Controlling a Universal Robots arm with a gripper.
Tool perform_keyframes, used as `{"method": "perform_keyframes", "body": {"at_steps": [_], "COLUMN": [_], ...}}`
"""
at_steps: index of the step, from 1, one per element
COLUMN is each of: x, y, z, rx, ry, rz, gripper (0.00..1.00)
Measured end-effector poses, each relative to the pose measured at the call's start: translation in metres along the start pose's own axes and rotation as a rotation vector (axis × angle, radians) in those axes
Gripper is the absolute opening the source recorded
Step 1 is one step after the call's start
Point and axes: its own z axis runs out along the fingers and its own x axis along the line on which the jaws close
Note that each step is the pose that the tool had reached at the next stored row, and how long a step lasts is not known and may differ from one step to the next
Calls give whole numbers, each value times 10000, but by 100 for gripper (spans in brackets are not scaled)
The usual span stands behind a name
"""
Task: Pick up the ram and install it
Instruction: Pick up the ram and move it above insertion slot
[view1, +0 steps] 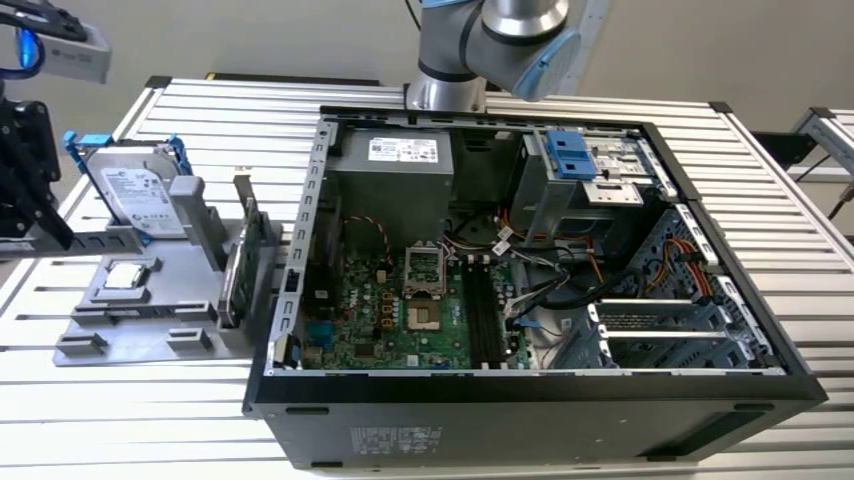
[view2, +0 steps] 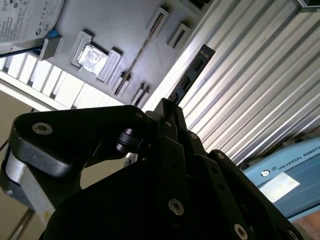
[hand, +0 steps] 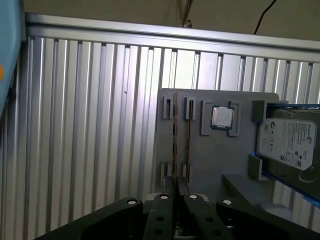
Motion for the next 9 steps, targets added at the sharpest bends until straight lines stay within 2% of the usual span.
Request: {"method": "perform_keyframes", "body": {"at_steps": [9], "x": [-1], "y": [-1], "z": [-75], "rx": [0], "ry": [0], "rz": [0], "gripper": [0]}}
